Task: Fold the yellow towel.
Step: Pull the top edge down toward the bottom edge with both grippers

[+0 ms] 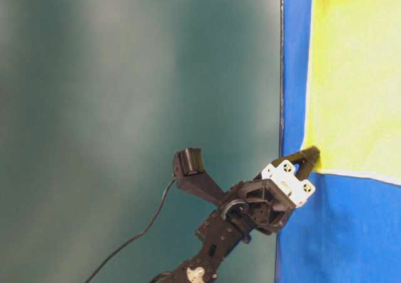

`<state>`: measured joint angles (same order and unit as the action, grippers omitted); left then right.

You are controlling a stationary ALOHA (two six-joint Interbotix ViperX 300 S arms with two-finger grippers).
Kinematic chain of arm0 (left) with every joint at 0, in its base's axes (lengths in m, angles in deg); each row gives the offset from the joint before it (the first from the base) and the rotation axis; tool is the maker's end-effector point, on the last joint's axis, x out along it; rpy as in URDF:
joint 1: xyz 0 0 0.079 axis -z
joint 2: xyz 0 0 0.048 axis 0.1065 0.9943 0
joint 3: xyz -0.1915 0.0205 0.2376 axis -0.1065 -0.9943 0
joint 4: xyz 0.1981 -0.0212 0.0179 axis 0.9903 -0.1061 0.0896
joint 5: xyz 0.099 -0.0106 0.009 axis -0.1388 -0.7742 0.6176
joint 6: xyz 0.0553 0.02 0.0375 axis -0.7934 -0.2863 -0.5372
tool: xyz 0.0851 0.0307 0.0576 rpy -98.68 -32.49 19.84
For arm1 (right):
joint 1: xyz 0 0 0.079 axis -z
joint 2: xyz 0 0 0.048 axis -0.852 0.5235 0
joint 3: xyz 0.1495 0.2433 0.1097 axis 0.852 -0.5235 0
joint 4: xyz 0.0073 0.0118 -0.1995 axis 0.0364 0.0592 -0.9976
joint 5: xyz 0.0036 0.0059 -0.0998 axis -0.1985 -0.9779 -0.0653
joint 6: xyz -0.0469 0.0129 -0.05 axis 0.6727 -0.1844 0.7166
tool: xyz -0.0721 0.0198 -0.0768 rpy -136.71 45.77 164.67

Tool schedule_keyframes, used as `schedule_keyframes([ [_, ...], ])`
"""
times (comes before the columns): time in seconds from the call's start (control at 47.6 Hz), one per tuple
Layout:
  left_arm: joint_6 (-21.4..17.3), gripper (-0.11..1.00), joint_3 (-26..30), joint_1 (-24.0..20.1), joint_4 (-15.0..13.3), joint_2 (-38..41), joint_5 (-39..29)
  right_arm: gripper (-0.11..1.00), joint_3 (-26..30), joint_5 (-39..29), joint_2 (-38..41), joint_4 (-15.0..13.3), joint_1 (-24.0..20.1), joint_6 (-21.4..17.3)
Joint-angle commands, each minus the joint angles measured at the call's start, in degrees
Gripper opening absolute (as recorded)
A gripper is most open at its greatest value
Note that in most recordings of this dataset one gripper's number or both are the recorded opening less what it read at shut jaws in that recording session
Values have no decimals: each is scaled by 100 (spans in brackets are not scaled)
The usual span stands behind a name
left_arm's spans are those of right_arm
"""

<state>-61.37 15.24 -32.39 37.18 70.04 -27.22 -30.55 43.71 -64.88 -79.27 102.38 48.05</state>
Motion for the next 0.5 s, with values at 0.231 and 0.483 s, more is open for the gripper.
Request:
schedule_keyframes([
  [0.231,-62,1,105,-79,0,-703,-220,0,70,-343,-958,-18,26,0],
  [0.483,-26,1,53,-9,0,-729,-229,0,26,-606,-1099,9,-9,-53],
])
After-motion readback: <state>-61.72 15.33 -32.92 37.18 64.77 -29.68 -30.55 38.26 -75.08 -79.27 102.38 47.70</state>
